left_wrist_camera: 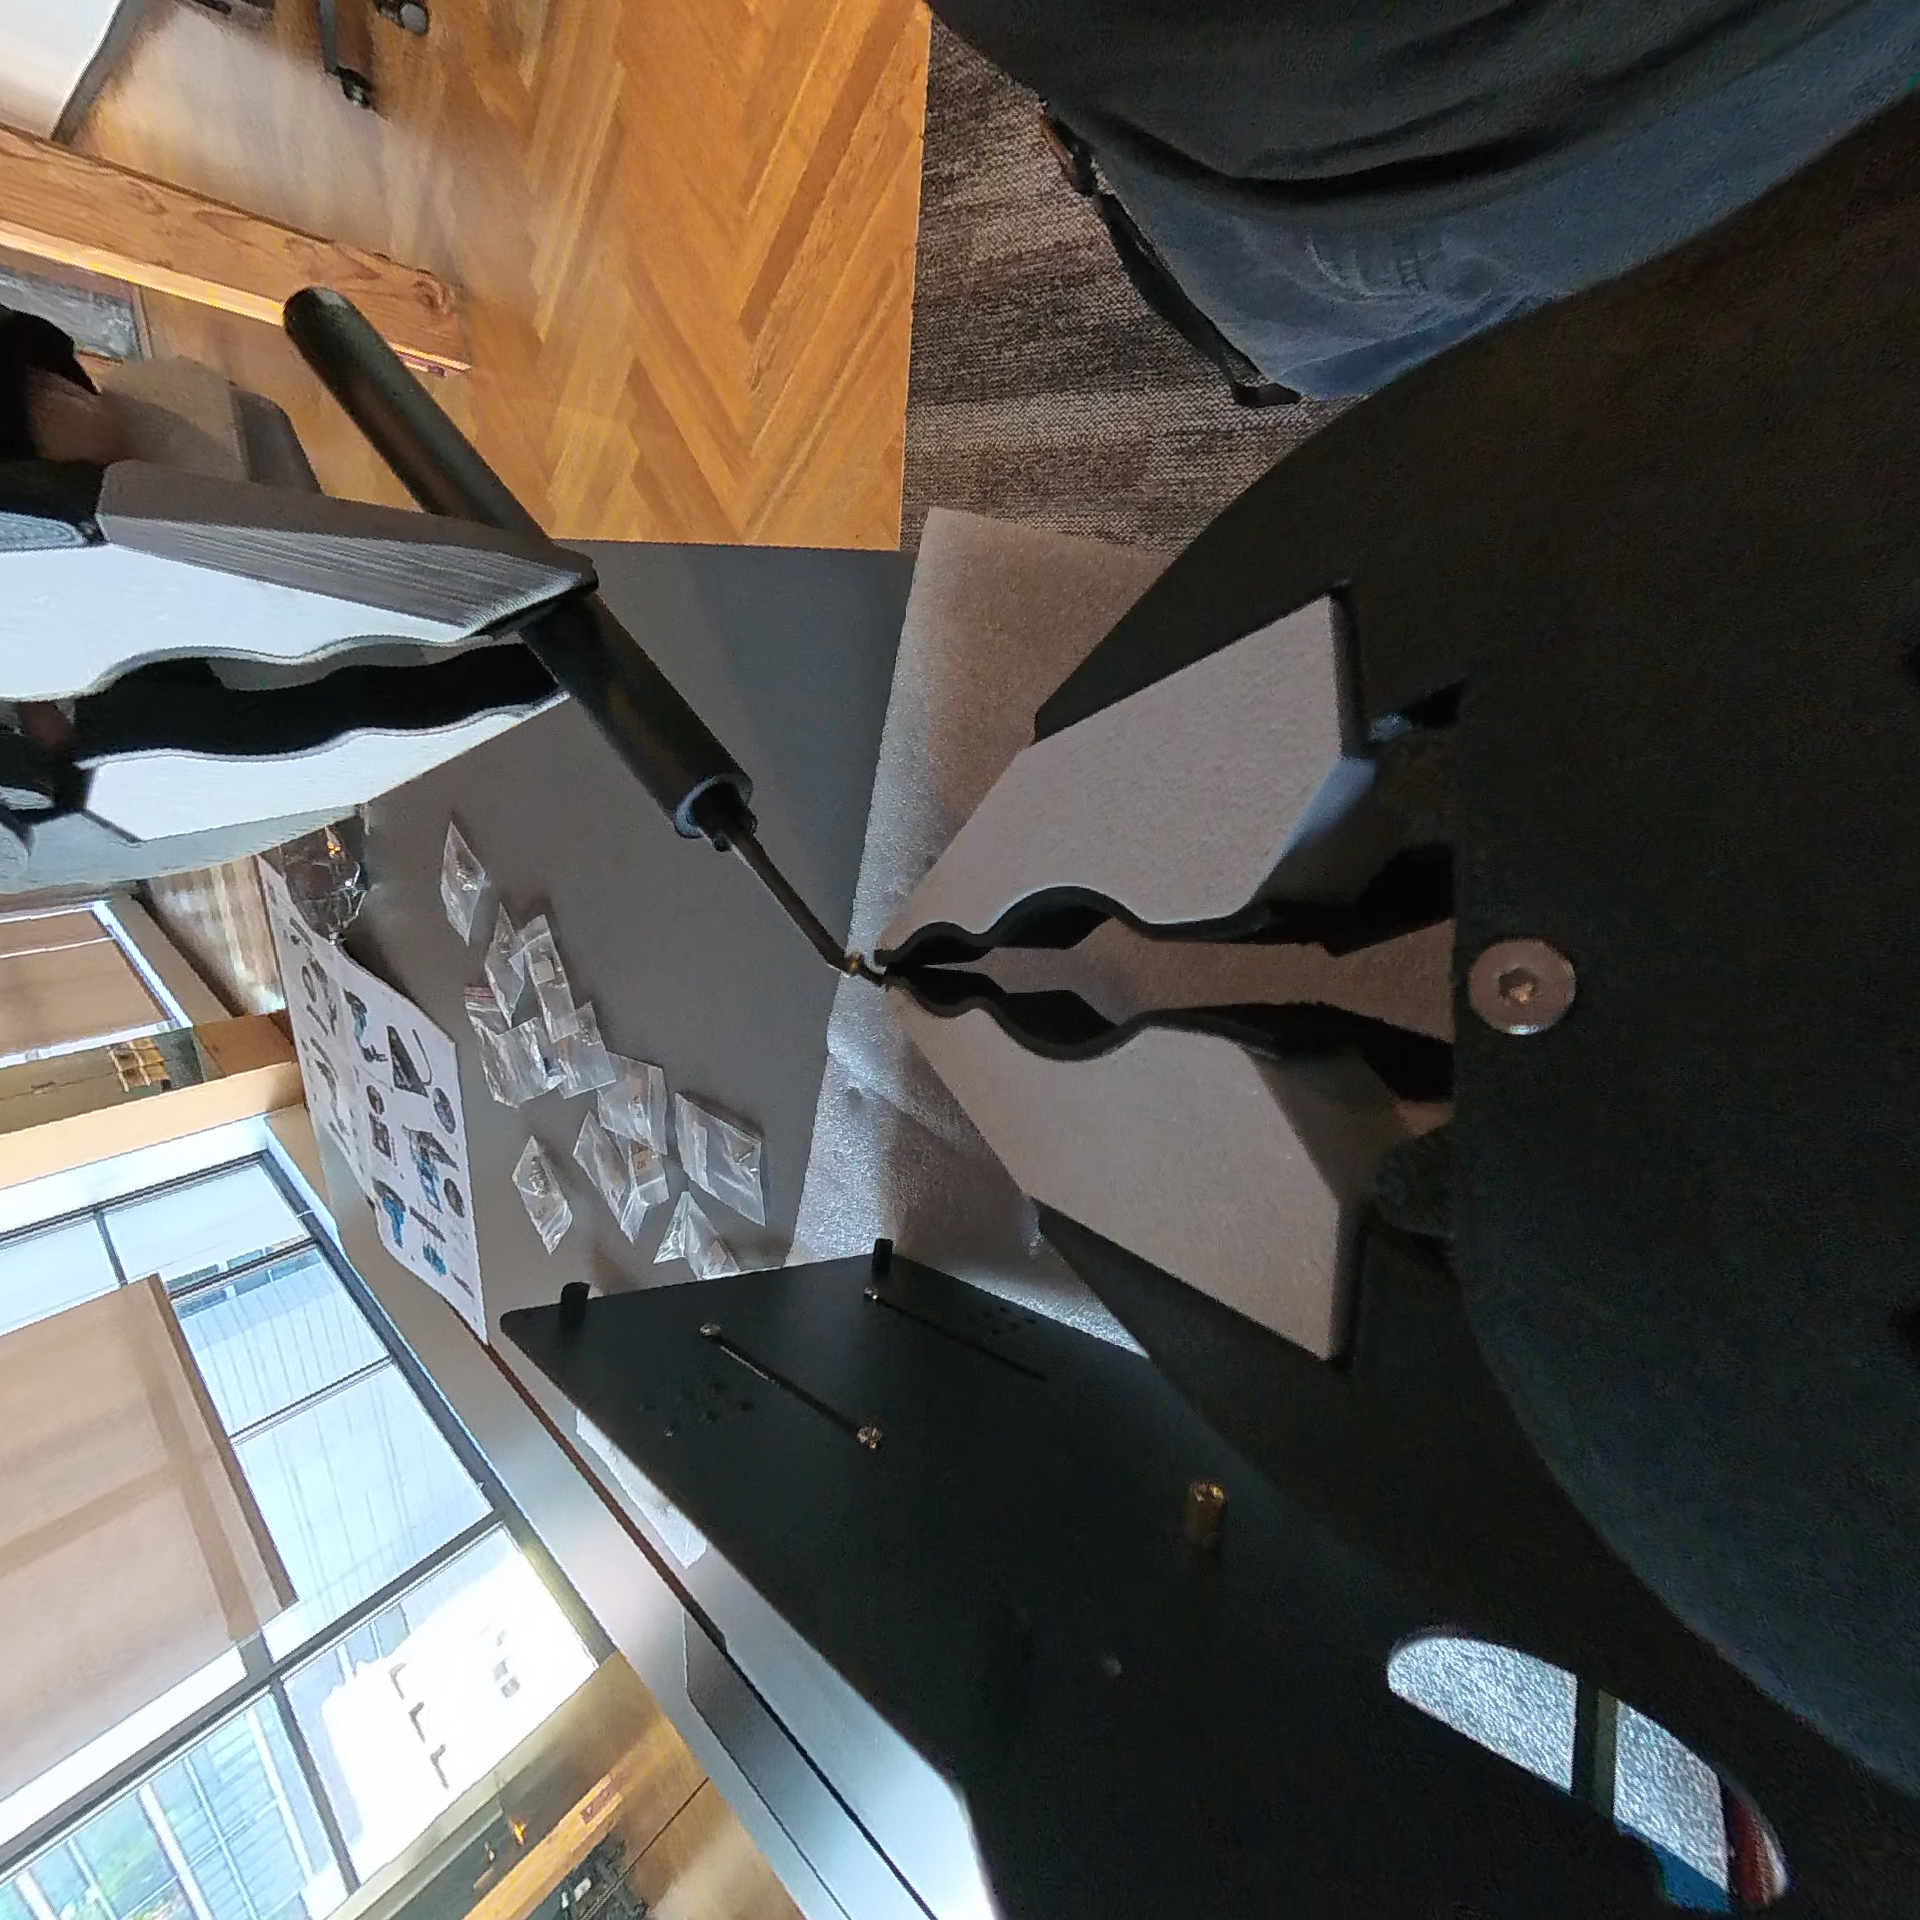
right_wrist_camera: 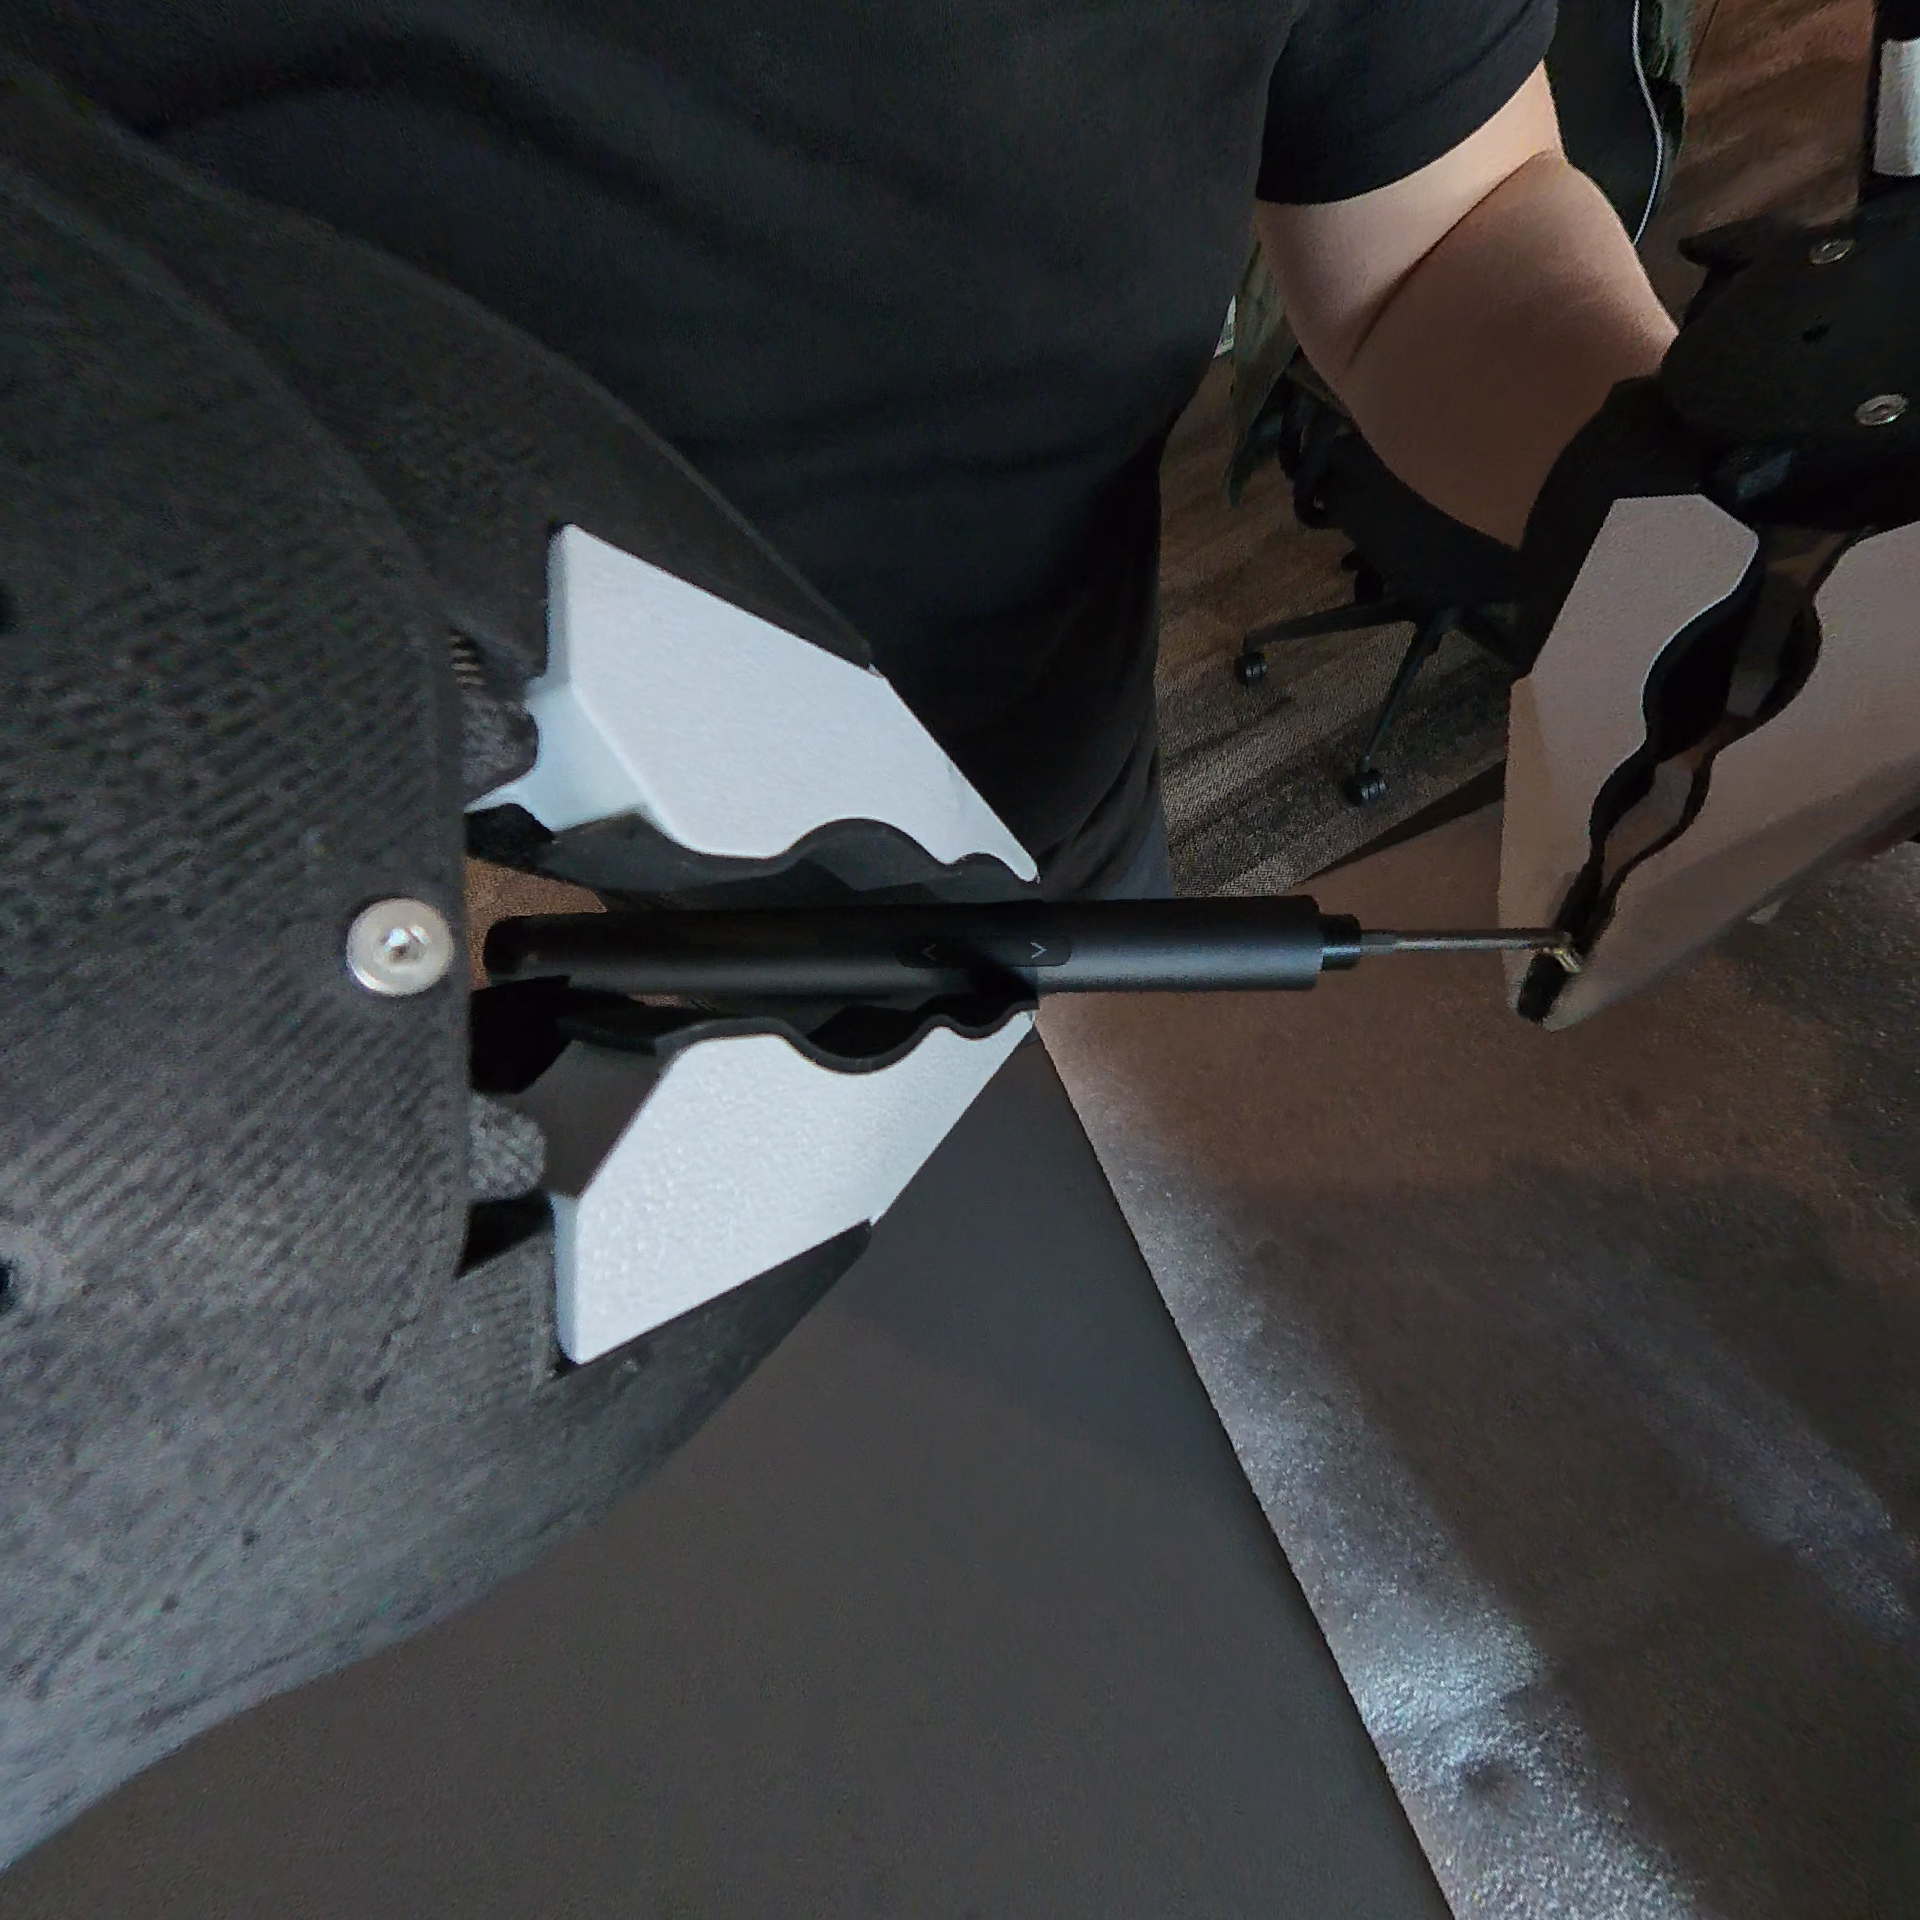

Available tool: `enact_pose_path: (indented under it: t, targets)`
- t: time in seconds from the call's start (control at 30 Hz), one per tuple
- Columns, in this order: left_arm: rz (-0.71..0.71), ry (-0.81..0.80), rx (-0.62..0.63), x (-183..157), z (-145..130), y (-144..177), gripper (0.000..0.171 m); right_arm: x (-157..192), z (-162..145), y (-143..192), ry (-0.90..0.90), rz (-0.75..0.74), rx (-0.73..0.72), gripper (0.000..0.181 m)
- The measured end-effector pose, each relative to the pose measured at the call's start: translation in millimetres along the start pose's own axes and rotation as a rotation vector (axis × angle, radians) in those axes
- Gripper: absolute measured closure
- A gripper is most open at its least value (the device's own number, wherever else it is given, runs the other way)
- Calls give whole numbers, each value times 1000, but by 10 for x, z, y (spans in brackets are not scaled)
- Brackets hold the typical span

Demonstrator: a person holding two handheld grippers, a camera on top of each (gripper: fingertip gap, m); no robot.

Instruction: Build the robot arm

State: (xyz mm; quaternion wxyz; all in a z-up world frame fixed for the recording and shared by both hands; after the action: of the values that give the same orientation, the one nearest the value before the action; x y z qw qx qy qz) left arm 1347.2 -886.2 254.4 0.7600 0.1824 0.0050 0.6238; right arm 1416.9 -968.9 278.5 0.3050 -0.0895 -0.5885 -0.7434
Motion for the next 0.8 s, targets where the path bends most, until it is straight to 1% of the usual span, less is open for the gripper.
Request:
enact_pose_path:
  t: [0.13, 0.23, 0.37, 0.47, 0.57, 0.67, 0.7, 0.8]
  targets:
    - [-38, 53, -4, -27, -17, -7, 171, -6, 7, -12, 4, 1, -5, 165]
    - [-41, 86, -6, -12, -51, -9, 169, 19, 10, -12, 8, 14, 0, 165]
    - [-31, 73, -8, -10, -42, 4, 162, 46, 24, 12, 13, 20, 2, 165]
    - [-17, 50, -29, -8, -7, 23, 160, 68, 29, 29, 13, 32, 1, 164]
    - [-29, 46, -68, -29, 59, 44, 162, 84, 32, 37, 11, 44, -2, 165]
    - [-21, 40, -88, -23, 94, 48, 167, 87, 32, 43, 10, 48, -6, 165]
    - [-23, 35, -92, -27, 101, 48, 170, 89, 33, 46, 11, 50, -7, 165]
    - [-25, 33, -86, -34, 96, 32, 171, 84, 30, 59, 6, 51, -11, 165]
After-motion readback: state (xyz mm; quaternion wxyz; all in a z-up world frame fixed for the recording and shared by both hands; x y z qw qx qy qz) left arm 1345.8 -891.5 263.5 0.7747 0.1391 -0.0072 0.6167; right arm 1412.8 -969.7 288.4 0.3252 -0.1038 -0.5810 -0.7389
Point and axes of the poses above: each gripper's, where its closed fingertips meet, y back along the fingers, z out of its top, x = y × z across the jaws, the point moved 3 cm from there along y, back along the fingers, and after that the axes turned 1 degree about -z, right-handed, at the moved point
